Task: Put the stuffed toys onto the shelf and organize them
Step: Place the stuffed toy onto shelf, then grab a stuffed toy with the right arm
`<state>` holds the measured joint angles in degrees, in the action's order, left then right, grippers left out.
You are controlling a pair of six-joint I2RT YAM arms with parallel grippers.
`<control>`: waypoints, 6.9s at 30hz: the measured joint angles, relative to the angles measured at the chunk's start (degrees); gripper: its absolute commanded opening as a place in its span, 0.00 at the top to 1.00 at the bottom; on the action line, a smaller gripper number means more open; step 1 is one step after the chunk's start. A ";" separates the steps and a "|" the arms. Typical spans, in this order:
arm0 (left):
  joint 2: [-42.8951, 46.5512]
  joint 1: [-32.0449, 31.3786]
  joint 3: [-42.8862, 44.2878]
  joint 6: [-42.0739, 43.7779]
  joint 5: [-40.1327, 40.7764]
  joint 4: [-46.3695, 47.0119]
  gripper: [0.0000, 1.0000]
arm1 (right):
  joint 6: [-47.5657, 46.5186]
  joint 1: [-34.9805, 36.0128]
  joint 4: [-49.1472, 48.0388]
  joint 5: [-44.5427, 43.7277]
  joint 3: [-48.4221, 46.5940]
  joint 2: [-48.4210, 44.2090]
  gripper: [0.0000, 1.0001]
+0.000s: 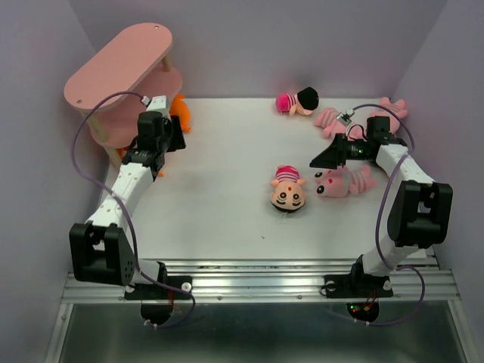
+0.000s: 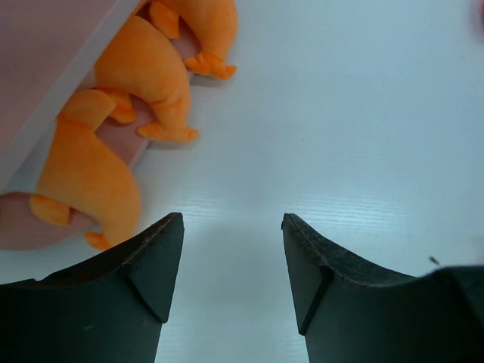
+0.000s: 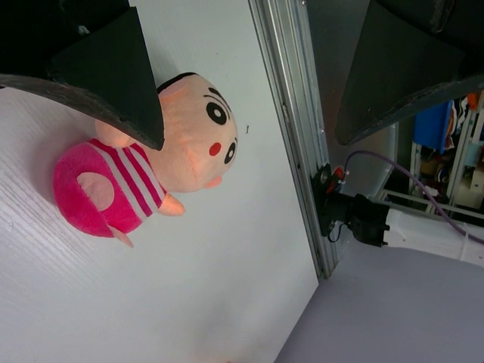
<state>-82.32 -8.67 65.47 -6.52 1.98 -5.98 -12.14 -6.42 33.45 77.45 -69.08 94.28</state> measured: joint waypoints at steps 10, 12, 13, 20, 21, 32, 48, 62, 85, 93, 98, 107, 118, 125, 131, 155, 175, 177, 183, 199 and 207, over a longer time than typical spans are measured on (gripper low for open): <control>7.19 2.40 -18.49 -4.85 5.60 9.94 0.39 | -0.15 0.00 0.63 0.61 -0.26 0.00 0.00; 5.07 2.54 -19.19 -5.60 6.80 10.05 0.40 | -0.15 0.00 0.66 0.74 -0.26 0.00 0.00; 3.78 2.64 -19.19 -5.86 7.52 10.86 0.40 | -0.15 0.00 0.66 0.83 -0.26 0.00 0.00; -2.45 2.84 -19.15 -7.26 11.26 17.46 0.40 | -0.26 0.00 0.68 1.07 -0.31 0.00 0.00; -3.32 2.86 -19.15 -7.26 11.78 17.70 0.40 | -0.31 0.00 0.68 1.09 -0.31 0.00 0.00; -12.92 2.89 -14.62 -5.70 21.35 16.68 0.51 | -0.37 0.00 0.72 1.25 -0.31 0.00 0.00; -17.57 3.04 -9.88 -5.03 28.50 14.67 0.64 | -0.57 -0.04 0.87 1.25 -0.31 0.00 0.00; -18.01 4.22 -8.46 -5.53 28.11 13.66 0.83 | -0.96 -0.66 0.96 1.49 -0.31 0.00 0.00; -13.75 7.72 -8.33 -7.15 28.55 13.03 0.83 | -1.64 -0.92 1.22 1.64 -0.61 0.00 0.00; -13.75 7.67 -8.33 -7.13 28.52 13.00 0.67 | -1.68 -1.09 1.84 1.64 -0.61 0.00 0.00; -13.75 7.61 -8.33 -7.54 28.44 13.00 0.59 | -1.79 -1.09 2.14 1.66 -0.61 0.00 0.00; -11.93 7.80 -8.57 -7.93 26.36 13.55 0.41 | -2.05 -1.11 2.16 1.66 -0.63 0.00 0.00; -4.20 8.04 -12.48 -8.31 17.55 15.17 0.23 | -2.08 -1.11 2.21 1.66 -0.63 0.00 0.00; 2.80 7.89 -16.31 -8.35 9.49 15.06 0.01 | -3.04 -1.51 2.64 1.66 -0.63 -0.02 0.00; 15.74 6.32 -18.95 -6.29 1.70 12.52 0.01 | -4.22 -1.51 3.17 0.61 -0.63 -0.13 0.00; 35.91 6.16 -10.36 -5.20 -27.12 2.08 0.01 | -14.21 10.16 16.00 -30.80 -13.25 -4.50 0.00; 48.09 6.16 -23.28 -9.31 -29.90 -0.20 0.01 | -10.19 26.40 15.89 -51.43 -9.22 4.66 0.00; 48.30 6.16 -24.26 -10.34 -30.49 0.15 0.01 | -10.16 26.91 15.30 -52.22 -6.95 4.55 0.03; 48.11 6.16 -28.52 -15.28 -34.23 4.39 0.02 | -9.94 28.44 13.38 -51.91 -1.40 4.52 0.48; 32.44 -11.65 -35.45 -27.69 -35.67 12.41 0.08 | -22.91 28.57 13.40 -42.21 0.61 1.86 0.99; 19.15 -19.74 -36.17 -32.98 -34.69 25.79 0.07 | -41.33 28.96 25.16 -37.66 0.61 -4.76 0.99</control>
<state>-63.18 -28.40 29.30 -39.51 -32.71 19.81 -53.47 22.55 58.61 39.79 -68.47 89.52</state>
